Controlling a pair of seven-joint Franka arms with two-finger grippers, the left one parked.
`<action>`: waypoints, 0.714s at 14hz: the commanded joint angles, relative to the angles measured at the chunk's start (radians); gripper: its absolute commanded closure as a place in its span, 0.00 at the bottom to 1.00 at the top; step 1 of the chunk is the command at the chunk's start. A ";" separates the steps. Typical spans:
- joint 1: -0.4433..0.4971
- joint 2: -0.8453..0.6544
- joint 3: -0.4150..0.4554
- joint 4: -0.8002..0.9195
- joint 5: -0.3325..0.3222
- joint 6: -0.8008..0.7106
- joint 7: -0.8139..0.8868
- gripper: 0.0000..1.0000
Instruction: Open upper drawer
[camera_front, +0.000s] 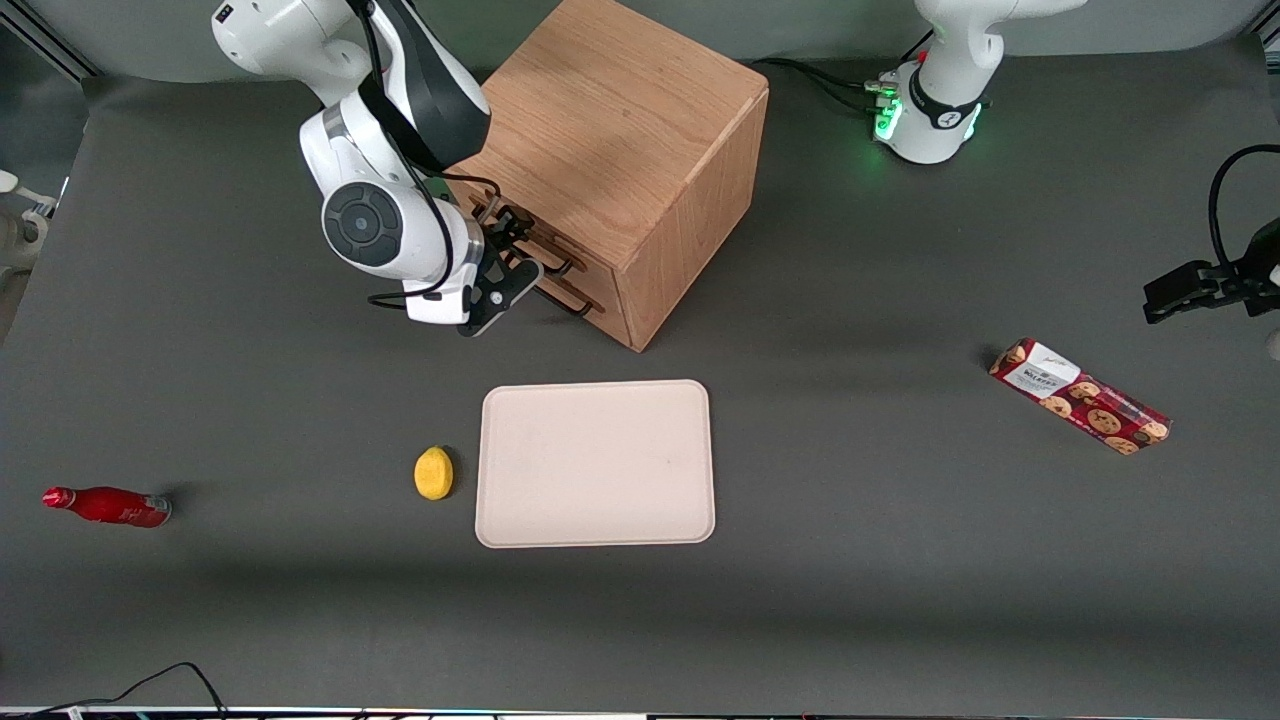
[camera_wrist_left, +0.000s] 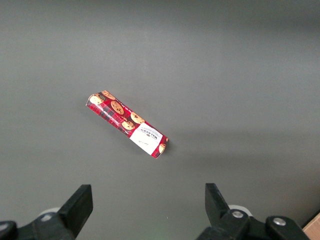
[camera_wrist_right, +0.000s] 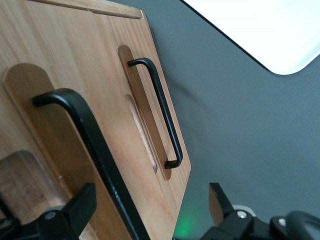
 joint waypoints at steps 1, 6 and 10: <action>0.012 0.015 -0.005 -0.014 0.024 0.038 -0.068 0.00; 0.010 0.019 -0.007 -0.031 0.011 0.090 -0.149 0.00; 0.000 0.012 -0.014 -0.031 0.010 0.092 -0.255 0.00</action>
